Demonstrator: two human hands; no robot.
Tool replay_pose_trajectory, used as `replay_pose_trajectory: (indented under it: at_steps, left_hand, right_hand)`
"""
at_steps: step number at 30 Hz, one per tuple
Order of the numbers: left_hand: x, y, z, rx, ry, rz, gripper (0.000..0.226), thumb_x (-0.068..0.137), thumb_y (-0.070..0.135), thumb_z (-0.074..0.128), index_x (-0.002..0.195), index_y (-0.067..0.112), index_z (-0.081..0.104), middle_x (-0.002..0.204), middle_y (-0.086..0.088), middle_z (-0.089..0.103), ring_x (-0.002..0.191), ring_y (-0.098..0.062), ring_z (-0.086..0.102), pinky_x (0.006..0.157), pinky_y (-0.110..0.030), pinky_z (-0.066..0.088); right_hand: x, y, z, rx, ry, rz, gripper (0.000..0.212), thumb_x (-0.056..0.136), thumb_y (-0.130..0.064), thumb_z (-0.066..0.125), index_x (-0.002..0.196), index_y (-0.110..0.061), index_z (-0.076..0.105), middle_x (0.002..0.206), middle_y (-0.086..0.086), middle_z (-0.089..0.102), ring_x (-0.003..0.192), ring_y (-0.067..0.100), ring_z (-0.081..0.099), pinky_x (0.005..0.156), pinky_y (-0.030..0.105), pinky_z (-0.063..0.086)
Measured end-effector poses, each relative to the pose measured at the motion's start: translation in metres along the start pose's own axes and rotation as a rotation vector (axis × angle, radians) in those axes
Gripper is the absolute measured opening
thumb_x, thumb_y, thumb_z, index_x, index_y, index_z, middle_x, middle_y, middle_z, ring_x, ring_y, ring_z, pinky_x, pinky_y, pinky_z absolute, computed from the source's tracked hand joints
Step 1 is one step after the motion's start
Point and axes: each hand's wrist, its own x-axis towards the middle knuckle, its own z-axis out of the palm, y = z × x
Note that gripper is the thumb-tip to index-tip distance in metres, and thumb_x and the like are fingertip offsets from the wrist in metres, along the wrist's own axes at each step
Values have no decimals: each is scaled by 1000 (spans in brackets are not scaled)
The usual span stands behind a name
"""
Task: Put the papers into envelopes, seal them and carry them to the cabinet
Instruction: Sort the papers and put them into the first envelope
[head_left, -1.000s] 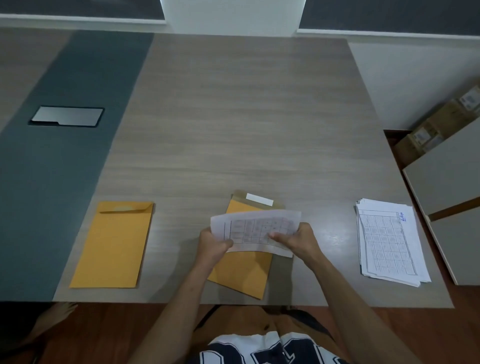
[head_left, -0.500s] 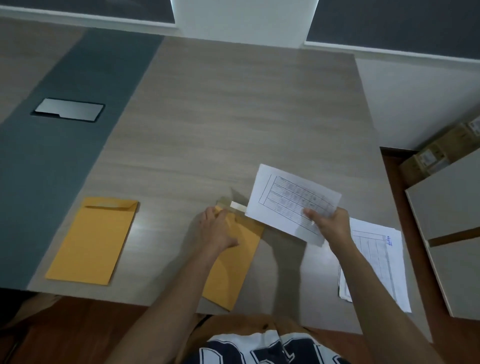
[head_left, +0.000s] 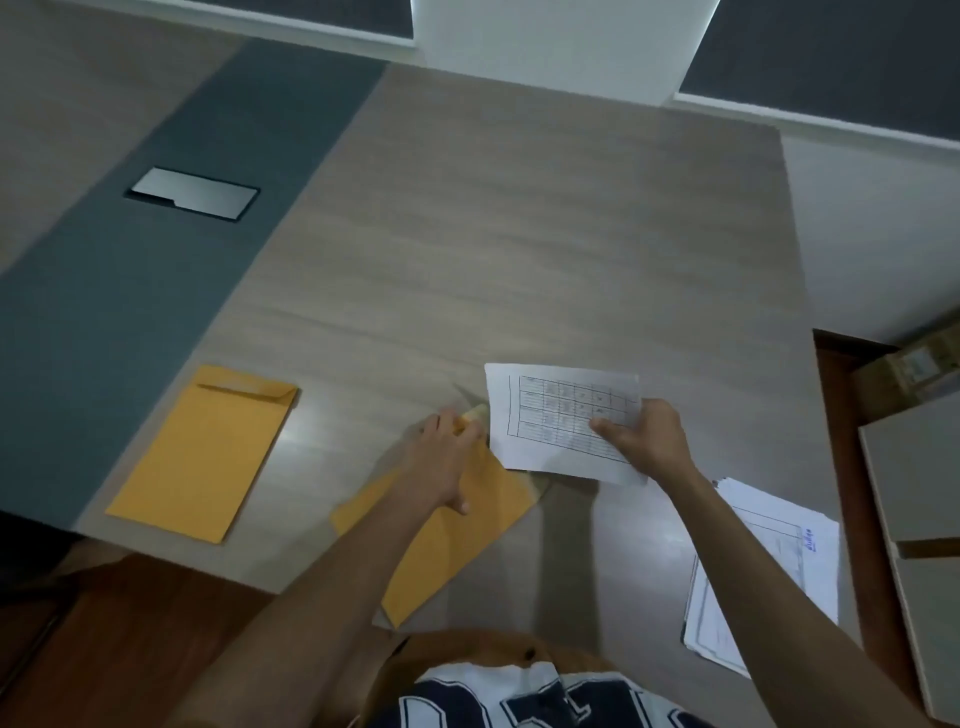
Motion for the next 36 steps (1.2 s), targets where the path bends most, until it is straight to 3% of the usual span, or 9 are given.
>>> replay_pose_trajectory:
  at_steps: [7,13,18,23,25,28,31,34,36]
  left_hand:
    - [-3,-3,3,-48,11,27,105,55,44,93,141,26,35,141,-7,35,125,-26,36,104,-35,36]
    - [-2,-3,3,-42,10,52,109,55,41,94,143,30,31,141,-9,34,126,-27,34,104,-36,35]
    - [-1,-4,3,-3,16,81,107,57,43,92,143,32,30,143,-8,34,127,-26,34,105,-37,34]
    - [1,-8,3,-14,23,127,108,58,42,92,146,33,30,147,-6,32,132,-26,33,108,-38,31]
    - [0,-10,4,-62,16,118,116,58,42,92,150,35,23,153,-7,28,138,-27,28,112,-39,28]
    - [-11,-10,11,-164,4,36,139,55,51,91,154,36,-6,160,-12,12,149,-33,7,121,-47,16]
    - [-25,1,24,-129,4,-12,157,45,71,83,149,33,-28,160,-15,-3,148,-40,-10,118,-61,8]
    - [-29,8,31,-126,-5,-23,162,43,76,81,147,30,-35,160,-17,-12,148,-40,-18,115,-68,1]
    - [-27,9,28,-125,-1,-20,161,43,75,81,147,30,-33,158,-17,-8,148,-41,-14,114,-69,2]
  right_hand:
    - [19,-5,-9,-246,-224,1,25,74,-26,83,83,-9,66,83,6,68,71,20,63,53,24,41]
    - [38,-9,-9,-237,-363,6,32,67,-17,86,95,-6,74,92,6,74,80,21,70,78,36,57]
    - [45,-15,-6,-190,-441,-24,30,66,-8,85,94,-7,75,92,6,75,78,19,71,77,35,58]
    - [48,-12,10,-122,-524,48,34,65,-7,85,97,-6,74,96,6,75,86,23,71,86,41,57]
    - [46,-5,17,-53,-530,76,34,65,-7,86,97,-7,75,96,5,75,88,23,72,89,43,56]
    - [38,7,27,73,-452,87,30,68,-13,86,96,-12,76,94,2,76,87,20,73,86,41,57]
    - [29,13,31,98,-402,48,25,73,-18,83,97,-15,76,95,-3,75,84,12,72,76,27,57]
    - [24,15,34,89,-389,29,24,80,-9,76,103,-13,71,96,-3,71,79,3,65,59,10,48]
    - [24,17,36,79,-386,43,26,81,-8,74,107,-12,70,98,-2,70,80,6,65,61,13,48]
